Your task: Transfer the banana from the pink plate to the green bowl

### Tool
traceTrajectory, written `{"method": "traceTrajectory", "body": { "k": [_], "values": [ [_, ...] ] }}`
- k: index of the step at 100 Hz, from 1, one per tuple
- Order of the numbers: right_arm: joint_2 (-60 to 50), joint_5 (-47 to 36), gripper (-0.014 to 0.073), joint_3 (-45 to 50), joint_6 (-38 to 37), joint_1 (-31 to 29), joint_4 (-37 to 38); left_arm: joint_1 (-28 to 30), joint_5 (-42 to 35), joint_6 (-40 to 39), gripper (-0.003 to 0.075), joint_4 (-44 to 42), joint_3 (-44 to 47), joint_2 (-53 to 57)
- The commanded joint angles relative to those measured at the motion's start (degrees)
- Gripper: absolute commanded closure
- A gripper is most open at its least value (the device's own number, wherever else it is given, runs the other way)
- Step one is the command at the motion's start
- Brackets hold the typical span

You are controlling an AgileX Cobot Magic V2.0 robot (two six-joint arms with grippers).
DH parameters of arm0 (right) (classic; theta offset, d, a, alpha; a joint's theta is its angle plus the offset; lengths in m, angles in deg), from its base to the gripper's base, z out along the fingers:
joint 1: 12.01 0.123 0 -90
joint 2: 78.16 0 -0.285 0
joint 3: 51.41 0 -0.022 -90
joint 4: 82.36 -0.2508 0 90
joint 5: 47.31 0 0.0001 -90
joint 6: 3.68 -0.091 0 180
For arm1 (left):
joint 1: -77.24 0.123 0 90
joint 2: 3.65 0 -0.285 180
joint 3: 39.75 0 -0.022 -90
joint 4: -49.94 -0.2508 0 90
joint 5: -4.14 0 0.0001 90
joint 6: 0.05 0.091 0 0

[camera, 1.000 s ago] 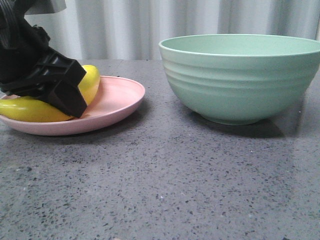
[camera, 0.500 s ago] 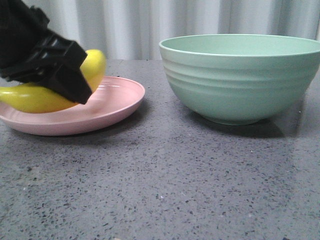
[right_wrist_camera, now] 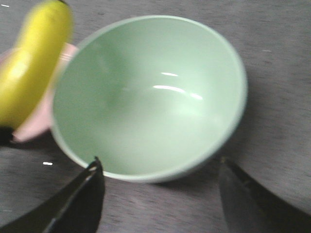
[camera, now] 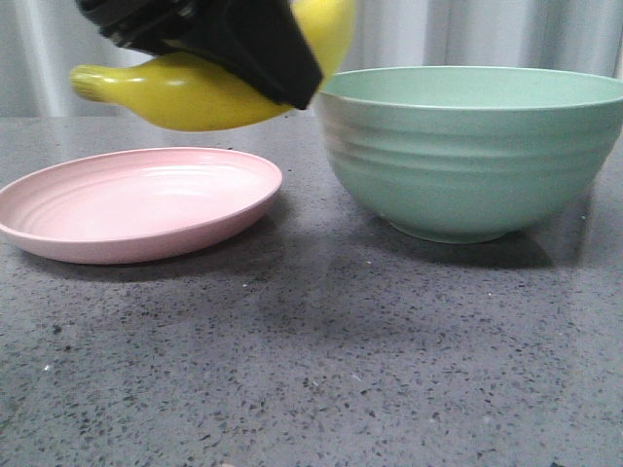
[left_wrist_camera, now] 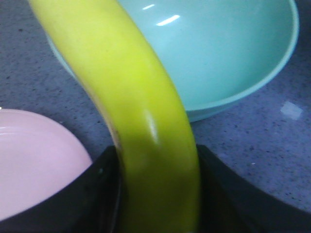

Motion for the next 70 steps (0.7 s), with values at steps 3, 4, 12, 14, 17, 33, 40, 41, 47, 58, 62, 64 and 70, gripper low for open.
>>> {"method": "traceTrajectory", "body": {
  "k": [3,4,12,14,17,33,40,41,47,58,62,64,70],
  "values": [
    [3.4,-3.6,0.0120,-4.6,0.2,1.4,-6.1,-3.0,-3.5,0.1,0.0517,1.0,-2.2,1.8],
    [3.6,-3.7,0.0120,-4.8,0.2,1.4,-6.3,-3.1,-3.5,0.1,0.0517,1.0,-2.2,1.8],
    [7.0,-4.1,0.0120,-6.2,0.2,1.7,-9.9,-4.7,-3.7,0.1,0.0517,1.1,-2.2,1.7],
    [7.6,-4.1,0.0120,-6.5,0.2,1.7,-10.6,-5.0,-3.9,0.1,0.0517,1.1,-2.2,1.7],
    [9.0,-4.1,0.0120,-7.1,0.2,2.0,-11.4,-5.3,-4.1,0.1,0.0517,1.1,-2.2,1.7],
    [15.3,-4.4,0.0120,-9.2,0.2,2.9,-18.7,-5.5,-4.4,0.1,0.0517,1.1,-2.2,1.7],
    [17.7,-4.4,0.0120,-10.2,0.2,2.9,-22.1,-5.5,-4.4,0.1,0.0517,1.1,-2.2,1.7],
    [18.0,-4.4,0.0120,-10.4,0.2,2.9,-22.4,-5.5,-4.5,0.1,0.0517,1.1,-2.2,1.7],
    [19.9,-4.6,0.0120,-11.1,0.2,2.9,-25.6,-5.5,-4.5,0.1,0.0517,1.1,-2.2,1.7],
    [22.8,-5.2,0.0120,-12.3,0.2,2.9,-28.5,-5.5,-4.5,0.1,0.0517,1.1,-2.2,1.7],
    [23.5,-5.7,0.0120,-12.5,0.2,2.9,-28.7,-5.5,-4.5,0.1,0.0517,1.1,-2.2,1.7],
    [23.9,-5.7,0.0120,-12.7,0.2,2.9,-28.7,-5.5,-4.5,0.1,0.0517,1.1,-2.2,1.7],
    [24.8,-6.0,0.0120,-12.8,0.2,2.9,-28.8,-5.5,-4.5,0.1,0.0517,1.1,-2.2,1.7]
  ]
}}
